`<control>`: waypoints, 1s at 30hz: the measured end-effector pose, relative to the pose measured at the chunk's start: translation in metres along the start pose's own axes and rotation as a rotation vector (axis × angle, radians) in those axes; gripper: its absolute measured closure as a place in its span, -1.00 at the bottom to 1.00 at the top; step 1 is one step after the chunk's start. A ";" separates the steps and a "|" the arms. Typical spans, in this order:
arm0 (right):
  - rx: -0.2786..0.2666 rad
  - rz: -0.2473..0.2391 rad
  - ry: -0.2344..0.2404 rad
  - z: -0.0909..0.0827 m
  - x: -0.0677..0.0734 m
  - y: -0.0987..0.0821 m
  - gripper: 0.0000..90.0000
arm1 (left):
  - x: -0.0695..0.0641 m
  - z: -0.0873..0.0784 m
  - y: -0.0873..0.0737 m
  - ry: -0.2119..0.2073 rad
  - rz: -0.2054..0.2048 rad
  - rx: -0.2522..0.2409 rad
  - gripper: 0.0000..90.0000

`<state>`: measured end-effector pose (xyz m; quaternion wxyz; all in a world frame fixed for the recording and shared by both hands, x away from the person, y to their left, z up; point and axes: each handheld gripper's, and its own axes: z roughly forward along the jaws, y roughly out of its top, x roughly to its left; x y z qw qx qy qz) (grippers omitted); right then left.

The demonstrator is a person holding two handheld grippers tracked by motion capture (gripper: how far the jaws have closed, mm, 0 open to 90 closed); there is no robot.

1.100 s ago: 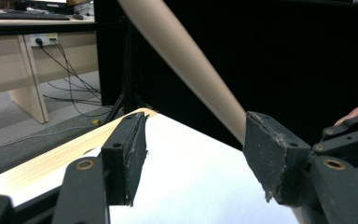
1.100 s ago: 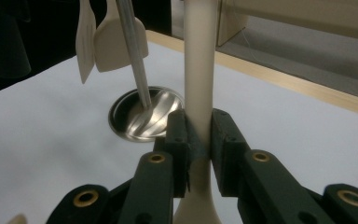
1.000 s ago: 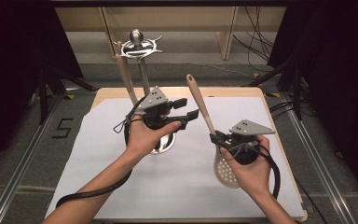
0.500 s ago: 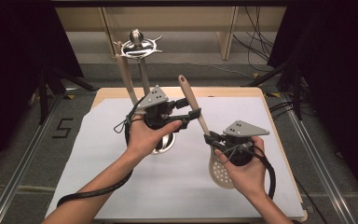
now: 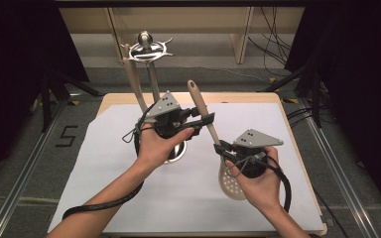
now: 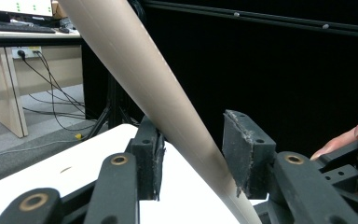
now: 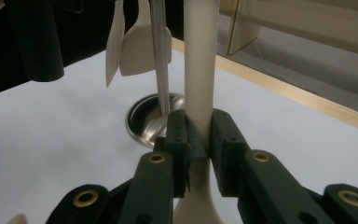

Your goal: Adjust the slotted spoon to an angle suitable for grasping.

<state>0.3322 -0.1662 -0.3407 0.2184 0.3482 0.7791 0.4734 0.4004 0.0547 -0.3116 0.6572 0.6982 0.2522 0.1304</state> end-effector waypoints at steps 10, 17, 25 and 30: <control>-0.001 -0.006 0.014 0.005 0.002 0.000 0.76 | -0.012 -0.004 0.004 -0.073 -0.015 -0.041 0.58; 0.004 0.020 0.101 0.009 -0.001 0.003 0.58 | -0.025 -0.005 0.006 -0.098 0.071 -0.016 0.66; -0.035 -0.012 0.156 0.004 -0.005 0.008 0.37 | -0.020 -0.009 0.008 -0.102 0.071 -0.016 0.66; -0.054 0.013 0.196 0.002 -0.006 0.012 0.34 | -0.017 -0.014 0.007 -0.107 0.057 -0.020 0.66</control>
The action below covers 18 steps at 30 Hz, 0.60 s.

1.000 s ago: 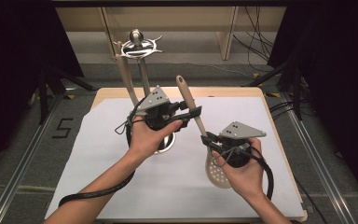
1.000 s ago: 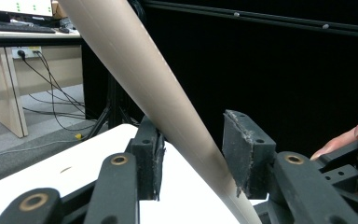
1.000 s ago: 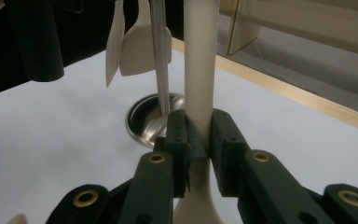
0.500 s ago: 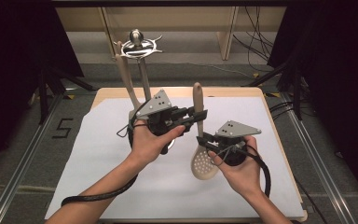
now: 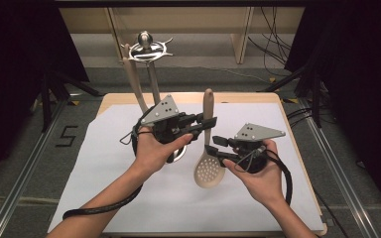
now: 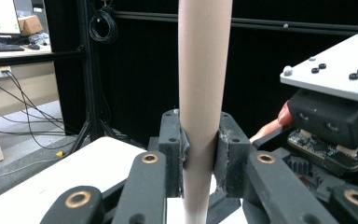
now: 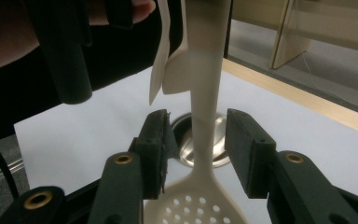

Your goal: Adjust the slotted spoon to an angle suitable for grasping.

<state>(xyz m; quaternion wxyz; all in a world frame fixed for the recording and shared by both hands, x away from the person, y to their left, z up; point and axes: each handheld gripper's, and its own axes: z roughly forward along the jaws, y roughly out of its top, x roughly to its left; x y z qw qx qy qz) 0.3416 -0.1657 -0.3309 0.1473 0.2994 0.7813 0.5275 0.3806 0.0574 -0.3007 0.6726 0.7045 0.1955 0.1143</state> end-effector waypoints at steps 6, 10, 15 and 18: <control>-0.022 -0.025 0.013 -0.001 -0.003 0.008 0.36 | 0.001 -0.003 -0.002 -0.019 -0.007 0.005 0.66; -0.017 -0.050 0.014 0.001 -0.005 0.012 0.41 | 0.000 -0.005 -0.002 -0.034 -0.005 0.007 0.66; -0.014 -0.042 0.047 0.003 -0.004 0.012 0.45 | -0.001 -0.006 -0.002 -0.048 0.005 0.012 0.66; -0.021 -0.052 0.061 0.003 -0.005 0.013 0.51 | -0.001 -0.007 -0.002 -0.058 -0.004 0.011 0.66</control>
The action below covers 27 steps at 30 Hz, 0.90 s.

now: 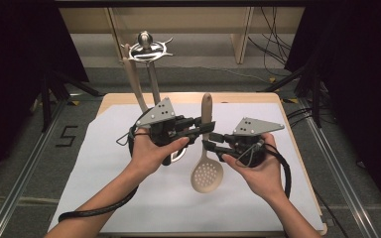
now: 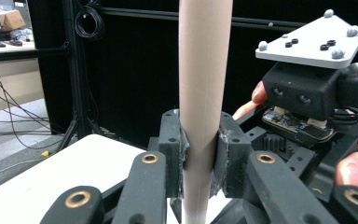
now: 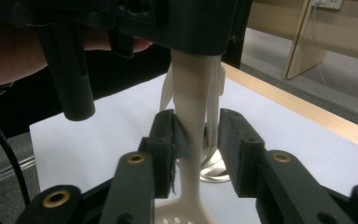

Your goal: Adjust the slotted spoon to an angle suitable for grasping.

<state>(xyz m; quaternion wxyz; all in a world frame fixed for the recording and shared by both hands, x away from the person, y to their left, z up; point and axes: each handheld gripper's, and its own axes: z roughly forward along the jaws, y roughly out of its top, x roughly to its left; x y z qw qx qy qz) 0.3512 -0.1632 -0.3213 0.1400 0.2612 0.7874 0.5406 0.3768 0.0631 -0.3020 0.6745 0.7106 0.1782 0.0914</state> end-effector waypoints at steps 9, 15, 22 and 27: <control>-0.006 -0.017 0.014 0.001 0.001 0.002 0.72 | 0.001 0.001 -0.001 -0.020 -0.014 -0.010 0.66; 0.010 0.025 -0.022 0.001 0.009 0.006 0.73 | 0.001 0.000 -0.001 -0.007 -0.016 -0.035 0.62; 0.046 0.067 -0.161 0.003 0.019 0.010 0.73 | -0.007 0.000 -0.002 0.090 0.057 -0.046 0.27; 0.052 0.057 -0.199 0.004 0.020 0.010 0.73 | -0.007 0.001 -0.003 0.110 0.059 -0.038 0.28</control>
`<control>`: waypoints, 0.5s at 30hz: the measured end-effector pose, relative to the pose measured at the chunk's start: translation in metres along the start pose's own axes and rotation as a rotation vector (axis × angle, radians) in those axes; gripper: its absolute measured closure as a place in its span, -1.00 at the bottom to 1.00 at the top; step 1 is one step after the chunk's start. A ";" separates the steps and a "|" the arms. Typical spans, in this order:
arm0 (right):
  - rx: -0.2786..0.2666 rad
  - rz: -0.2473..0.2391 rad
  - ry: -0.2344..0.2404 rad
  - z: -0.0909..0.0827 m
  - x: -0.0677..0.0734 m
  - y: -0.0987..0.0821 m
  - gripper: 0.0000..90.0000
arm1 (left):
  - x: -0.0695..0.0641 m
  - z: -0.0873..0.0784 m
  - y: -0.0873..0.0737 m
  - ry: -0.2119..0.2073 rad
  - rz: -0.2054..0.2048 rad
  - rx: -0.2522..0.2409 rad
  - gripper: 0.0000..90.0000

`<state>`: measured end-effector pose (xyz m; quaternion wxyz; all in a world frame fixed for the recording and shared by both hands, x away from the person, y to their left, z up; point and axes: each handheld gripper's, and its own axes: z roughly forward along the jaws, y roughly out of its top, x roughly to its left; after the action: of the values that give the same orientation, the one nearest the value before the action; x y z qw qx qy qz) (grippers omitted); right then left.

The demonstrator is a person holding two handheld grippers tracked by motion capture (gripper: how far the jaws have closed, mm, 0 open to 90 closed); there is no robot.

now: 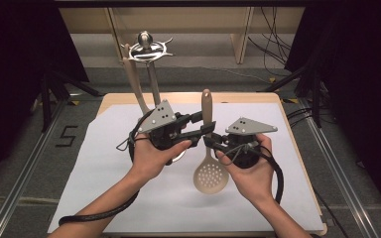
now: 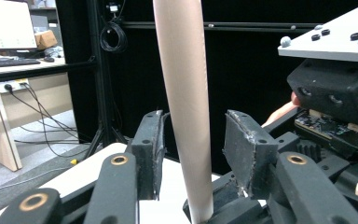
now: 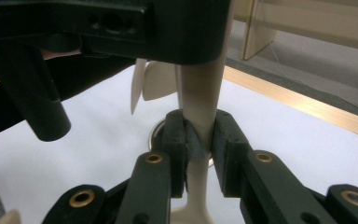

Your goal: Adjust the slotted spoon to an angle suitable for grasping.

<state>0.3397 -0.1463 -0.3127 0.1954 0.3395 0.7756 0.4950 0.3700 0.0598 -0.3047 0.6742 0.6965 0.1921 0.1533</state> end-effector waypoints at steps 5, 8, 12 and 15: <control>0.013 0.046 0.009 0.000 0.001 0.000 0.73 | 0.000 0.001 -0.002 0.013 0.003 0.010 0.33; 0.007 0.025 -0.015 -0.001 0.000 0.000 0.73 | 0.000 0.002 -0.003 0.008 0.003 0.011 0.41; 0.007 0.066 -0.016 -0.001 0.003 0.000 0.73 | -0.001 0.003 -0.004 0.002 0.007 0.017 0.51; 0.019 0.074 -0.011 -0.002 0.004 0.000 0.73 | -0.001 0.002 -0.005 0.004 0.010 0.018 0.57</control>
<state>0.3356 -0.1446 -0.3120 0.1779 0.3724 0.7660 0.4929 0.3702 0.0577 -0.3093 0.6666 0.7033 0.1913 0.1561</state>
